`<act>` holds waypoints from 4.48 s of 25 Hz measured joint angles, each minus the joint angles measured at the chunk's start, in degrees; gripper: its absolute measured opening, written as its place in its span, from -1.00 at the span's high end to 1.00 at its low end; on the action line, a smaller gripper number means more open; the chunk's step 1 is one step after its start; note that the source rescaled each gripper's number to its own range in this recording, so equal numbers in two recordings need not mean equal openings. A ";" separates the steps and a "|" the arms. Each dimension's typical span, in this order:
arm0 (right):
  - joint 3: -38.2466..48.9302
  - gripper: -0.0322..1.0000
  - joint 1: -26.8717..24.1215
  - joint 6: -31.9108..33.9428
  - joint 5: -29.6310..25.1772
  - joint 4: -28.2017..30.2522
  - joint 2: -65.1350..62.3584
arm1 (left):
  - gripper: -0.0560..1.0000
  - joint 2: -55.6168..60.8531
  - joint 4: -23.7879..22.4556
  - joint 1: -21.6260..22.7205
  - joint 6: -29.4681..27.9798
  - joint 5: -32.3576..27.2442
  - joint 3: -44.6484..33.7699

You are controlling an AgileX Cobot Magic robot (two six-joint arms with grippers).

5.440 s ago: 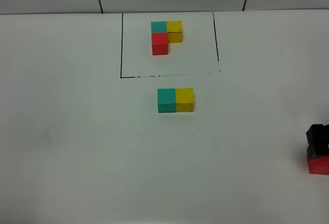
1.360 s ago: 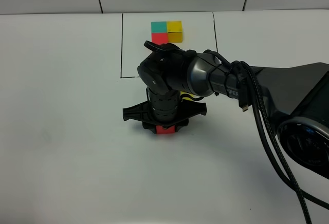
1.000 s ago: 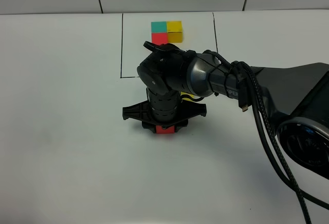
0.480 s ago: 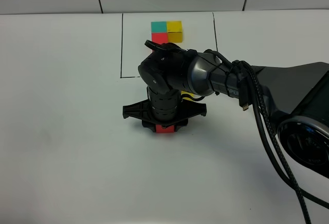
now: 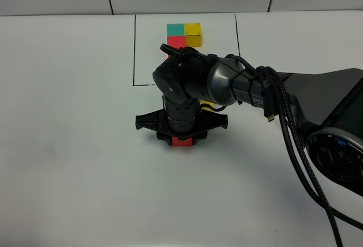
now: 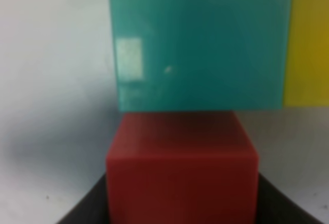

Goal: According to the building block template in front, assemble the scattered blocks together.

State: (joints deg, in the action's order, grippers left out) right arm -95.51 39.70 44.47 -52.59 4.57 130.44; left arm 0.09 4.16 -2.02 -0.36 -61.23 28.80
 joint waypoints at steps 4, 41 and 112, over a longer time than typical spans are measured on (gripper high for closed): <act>0.00 0.92 0.00 0.49 0.33 0.90 0.00 | -0.53 0.00 0.00 0.00 0.00 0.00 0.00; 0.00 0.92 -0.12 0.67 1.01 2.78 0.14 | -0.53 0.00 0.00 0.00 -0.06 0.00 0.00; 33.41 -0.78 -45.15 -43.19 5.13 -6.78 -48.01 | -0.53 0.00 0.00 0.00 0.00 0.00 0.00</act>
State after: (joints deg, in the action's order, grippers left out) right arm -62.10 -5.46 1.28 -47.46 -2.21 82.43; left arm 0.09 4.16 -2.02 -0.37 -61.23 28.80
